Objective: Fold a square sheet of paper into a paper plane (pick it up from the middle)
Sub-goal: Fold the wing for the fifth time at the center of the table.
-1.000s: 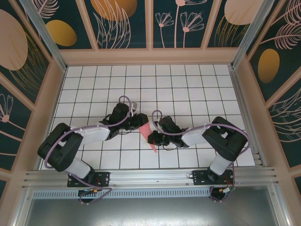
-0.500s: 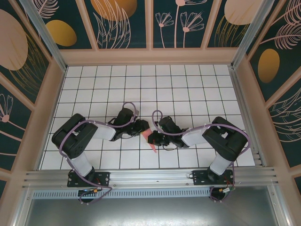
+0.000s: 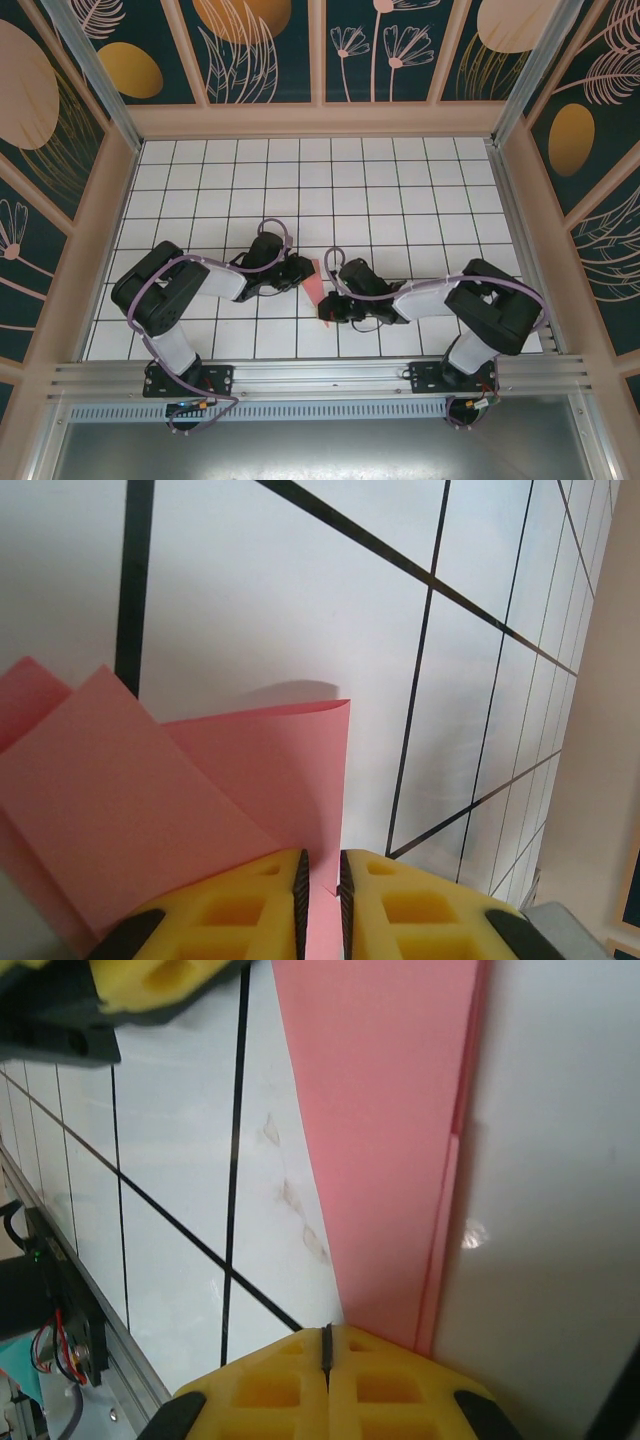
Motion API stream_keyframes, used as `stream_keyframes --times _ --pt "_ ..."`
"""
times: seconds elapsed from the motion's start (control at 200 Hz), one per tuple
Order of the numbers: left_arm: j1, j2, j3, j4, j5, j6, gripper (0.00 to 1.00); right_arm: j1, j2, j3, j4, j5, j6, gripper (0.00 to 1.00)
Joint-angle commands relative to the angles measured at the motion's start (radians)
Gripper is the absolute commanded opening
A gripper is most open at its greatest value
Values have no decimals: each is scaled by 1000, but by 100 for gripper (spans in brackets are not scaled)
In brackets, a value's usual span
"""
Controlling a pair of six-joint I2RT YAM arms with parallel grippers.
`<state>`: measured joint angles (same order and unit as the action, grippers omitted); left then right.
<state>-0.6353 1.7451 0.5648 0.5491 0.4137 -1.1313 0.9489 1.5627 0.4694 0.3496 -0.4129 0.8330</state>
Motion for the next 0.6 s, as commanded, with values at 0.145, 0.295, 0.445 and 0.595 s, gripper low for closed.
stream_keyframes --times 0.145,0.295,0.445,0.595 --pt "3 77 -37 -136 -133 17 18 47 -35 -91 -165 -47 -4 8" --pt "3 75 -34 -146 -134 26 18 55 -26 -113 -200 -29 1 8" --pt "3 79 -36 -147 -138 27 18 72 -52 -138 -201 -20 22 7" --pt "3 81 -36 -147 -138 28 17 77 -97 -143 -229 -6 25 7"
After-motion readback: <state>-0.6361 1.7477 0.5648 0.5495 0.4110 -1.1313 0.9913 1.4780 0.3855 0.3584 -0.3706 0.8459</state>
